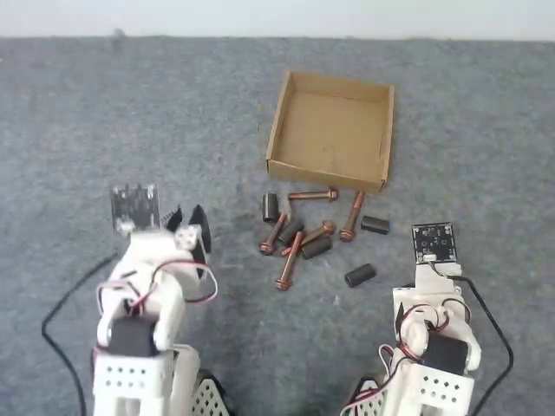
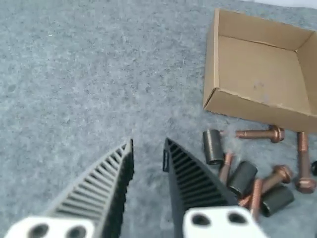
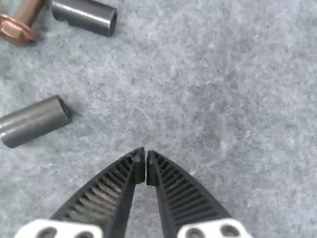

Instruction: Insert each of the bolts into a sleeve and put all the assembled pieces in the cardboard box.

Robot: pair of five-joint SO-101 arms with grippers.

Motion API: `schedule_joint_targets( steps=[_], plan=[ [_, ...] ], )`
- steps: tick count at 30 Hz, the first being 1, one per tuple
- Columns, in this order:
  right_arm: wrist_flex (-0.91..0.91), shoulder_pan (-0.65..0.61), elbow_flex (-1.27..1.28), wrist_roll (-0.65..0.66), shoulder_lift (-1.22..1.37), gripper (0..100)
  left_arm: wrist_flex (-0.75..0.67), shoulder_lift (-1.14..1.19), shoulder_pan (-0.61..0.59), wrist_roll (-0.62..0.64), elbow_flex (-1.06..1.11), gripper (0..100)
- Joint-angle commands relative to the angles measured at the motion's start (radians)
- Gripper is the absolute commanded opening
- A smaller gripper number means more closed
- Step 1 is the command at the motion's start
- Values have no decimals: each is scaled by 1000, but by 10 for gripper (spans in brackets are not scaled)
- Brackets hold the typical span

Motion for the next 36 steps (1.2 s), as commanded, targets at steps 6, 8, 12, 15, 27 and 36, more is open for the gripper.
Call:
schedule_joint_targets(
  steps=[6,8,12,15,27,36],
  plan=[
    [-18,19,-5,15,-5,7,-100,609,-3,37,-199,81],
    [-19,19,-6,17,-5,7,-117,652,-21,32,-191,81],
    [-41,10,-12,17,-5,9,-192,671,-51,32,-168,80],
    [-97,-30,-40,17,-5,9,-221,669,-51,32,-151,80],
    [-263,-414,-130,-92,36,9,-221,669,-52,32,-150,80],
    [-403,-420,-351,-97,512,108,-224,669,-52,31,-150,80]
  ],
)
